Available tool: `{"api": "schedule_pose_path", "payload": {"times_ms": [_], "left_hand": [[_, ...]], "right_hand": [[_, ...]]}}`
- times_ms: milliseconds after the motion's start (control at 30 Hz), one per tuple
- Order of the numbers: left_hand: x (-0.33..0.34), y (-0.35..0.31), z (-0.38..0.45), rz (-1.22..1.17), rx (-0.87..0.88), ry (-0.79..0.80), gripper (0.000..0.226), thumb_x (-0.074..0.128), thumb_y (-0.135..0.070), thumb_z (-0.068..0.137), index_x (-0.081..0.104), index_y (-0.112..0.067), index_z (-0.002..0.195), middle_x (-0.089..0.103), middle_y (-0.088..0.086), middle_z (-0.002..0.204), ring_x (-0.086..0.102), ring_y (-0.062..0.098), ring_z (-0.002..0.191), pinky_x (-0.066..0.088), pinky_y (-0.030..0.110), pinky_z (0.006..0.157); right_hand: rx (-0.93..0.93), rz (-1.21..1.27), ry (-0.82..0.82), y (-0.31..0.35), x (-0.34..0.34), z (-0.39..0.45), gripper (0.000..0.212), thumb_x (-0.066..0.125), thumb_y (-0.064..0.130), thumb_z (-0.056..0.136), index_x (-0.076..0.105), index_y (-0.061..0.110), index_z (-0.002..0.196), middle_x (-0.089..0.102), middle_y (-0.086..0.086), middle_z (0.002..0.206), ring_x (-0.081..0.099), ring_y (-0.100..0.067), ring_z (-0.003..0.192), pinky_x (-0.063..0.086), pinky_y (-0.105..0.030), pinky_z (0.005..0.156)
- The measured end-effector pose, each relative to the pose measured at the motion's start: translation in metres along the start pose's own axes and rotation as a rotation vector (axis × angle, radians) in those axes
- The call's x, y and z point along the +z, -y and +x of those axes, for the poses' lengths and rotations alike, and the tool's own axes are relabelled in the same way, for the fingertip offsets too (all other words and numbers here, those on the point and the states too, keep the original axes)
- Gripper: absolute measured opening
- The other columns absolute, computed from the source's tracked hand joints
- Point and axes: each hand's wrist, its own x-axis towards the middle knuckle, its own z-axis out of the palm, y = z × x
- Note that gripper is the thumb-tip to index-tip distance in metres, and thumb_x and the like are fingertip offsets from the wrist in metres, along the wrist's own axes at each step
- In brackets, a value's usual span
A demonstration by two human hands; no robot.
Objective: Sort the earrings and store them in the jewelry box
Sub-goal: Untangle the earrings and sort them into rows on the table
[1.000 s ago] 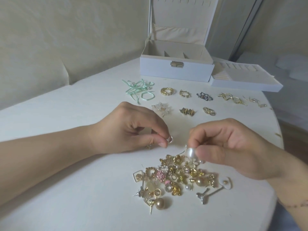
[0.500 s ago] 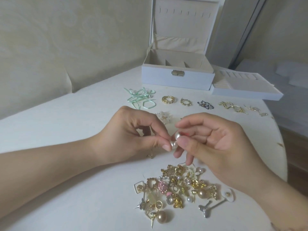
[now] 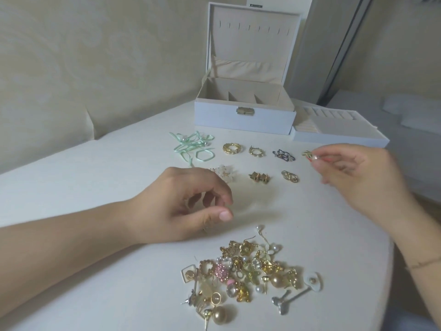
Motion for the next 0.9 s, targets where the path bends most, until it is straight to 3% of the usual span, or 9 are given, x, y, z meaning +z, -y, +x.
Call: {"api": "schedule_pose_path", "payload": {"times_ms": [100, 200, 367, 500, 567, 633, 733, 833, 900], "left_hand": [[0.000, 0.002, 0.000, 0.009, -0.006, -0.001, 0.040, 0.050, -0.044, 0.099, 0.069, -0.009, 0.091, 0.062, -0.009, 0.080, 0.053, 0.005, 0.065, 0.046, 0.028, 0.055], [-0.001, 0.003, 0.001, 0.012, -0.024, -0.029, 0.045, 0.046, -0.043, 0.100, 0.069, -0.006, 0.090, 0.061, -0.011, 0.081, 0.052, 0.004, 0.065, 0.042, 0.020, 0.059], [0.000, 0.002, 0.003, 0.018, -0.031, -0.014, 0.044, 0.047, -0.038, 0.100, 0.069, -0.003, 0.086, 0.063, -0.007, 0.078, 0.049, -0.007, 0.065, 0.036, 0.007, 0.062], [0.000, 0.005, 0.002, 0.038, -0.057, 0.010, 0.034, 0.052, -0.035, 0.098, 0.070, -0.008, 0.086, 0.064, -0.004, 0.077, 0.053, 0.014, 0.061, 0.037, 0.015, 0.057], [0.000, 0.004, 0.002, 0.053, -0.054, 0.011, 0.031, 0.054, -0.032, 0.097, 0.070, -0.009, 0.086, 0.064, -0.003, 0.077, 0.053, 0.017, 0.060, 0.037, 0.017, 0.056], [0.000, 0.003, 0.002, 0.042, -0.058, -0.010, 0.030, 0.054, -0.031, 0.096, 0.069, -0.007, 0.087, 0.064, -0.008, 0.076, 0.051, 0.004, 0.061, 0.036, 0.012, 0.058], [-0.001, 0.005, 0.003, -0.063, -0.148, -0.086, 0.028, 0.055, -0.034, 0.094, 0.069, -0.011, 0.090, 0.060, -0.017, 0.074, 0.047, -0.001, 0.061, 0.035, 0.010, 0.058], [-0.001, 0.007, 0.005, -0.178, -0.245, -0.142, 0.026, 0.056, -0.043, 0.092, 0.068, -0.020, 0.094, 0.056, -0.019, 0.071, 0.042, 0.005, 0.063, 0.033, 0.026, 0.055], [0.000, 0.007, 0.006, -0.176, -0.249, -0.148, 0.021, 0.055, -0.037, 0.091, 0.067, -0.020, 0.095, 0.054, -0.019, 0.069, 0.040, 0.003, 0.061, 0.031, 0.024, 0.053]], "right_hand": [[0.000, -0.268, 0.015, -0.032, -0.005, 0.007, 0.011, 0.074, 0.030, 0.080, 0.073, 0.036, 0.088, 0.072, 0.009, 0.075, 0.064, -0.001, 0.071, 0.054, -0.027, 0.078], [-0.101, -0.395, 0.054, -0.036, 0.000, 0.005, 0.012, 0.071, 0.033, 0.079, 0.073, 0.036, 0.091, 0.066, 0.022, 0.078, 0.062, -0.016, 0.077, 0.053, -0.040, 0.079], [-0.144, -0.400, 0.091, -0.039, 0.000, 0.006, 0.010, 0.067, 0.037, 0.080, 0.070, 0.037, 0.089, 0.065, 0.019, 0.084, 0.051, -0.008, 0.076, 0.050, -0.036, 0.074], [-0.157, -0.372, 0.114, -0.041, -0.001, 0.006, 0.012, 0.071, 0.034, 0.080, 0.066, 0.041, 0.088, 0.065, 0.018, 0.087, 0.050, 0.003, 0.081, 0.046, -0.031, 0.076], [-0.186, -0.424, 0.094, -0.037, -0.005, 0.005, 0.017, 0.070, 0.041, 0.081, 0.068, 0.036, 0.097, 0.066, 0.015, 0.095, 0.054, -0.007, 0.088, 0.047, -0.036, 0.084], [-0.277, -0.431, 0.073, -0.020, -0.016, 0.001, 0.021, 0.070, 0.044, 0.081, 0.070, 0.032, 0.097, 0.065, 0.010, 0.099, 0.057, -0.017, 0.093, 0.044, -0.031, 0.087], [-0.405, -0.196, 0.408, 0.023, -0.031, -0.018, 0.008, 0.072, 0.040, 0.076, 0.070, 0.034, 0.081, 0.064, 0.010, 0.083, 0.057, -0.007, 0.078, 0.038, -0.011, 0.071], [-0.370, -0.221, 0.890, 0.036, -0.029, -0.034, 0.021, 0.072, 0.054, 0.072, 0.068, 0.040, 0.087, 0.061, 0.014, 0.081, 0.057, -0.008, 0.078, 0.046, -0.022, 0.070], [-0.363, -0.302, 0.974, 0.031, -0.024, -0.037, 0.029, 0.073, 0.059, 0.068, 0.063, 0.046, 0.092, 0.060, 0.017, 0.085, 0.057, -0.008, 0.083, 0.048, -0.027, 0.072]]}}
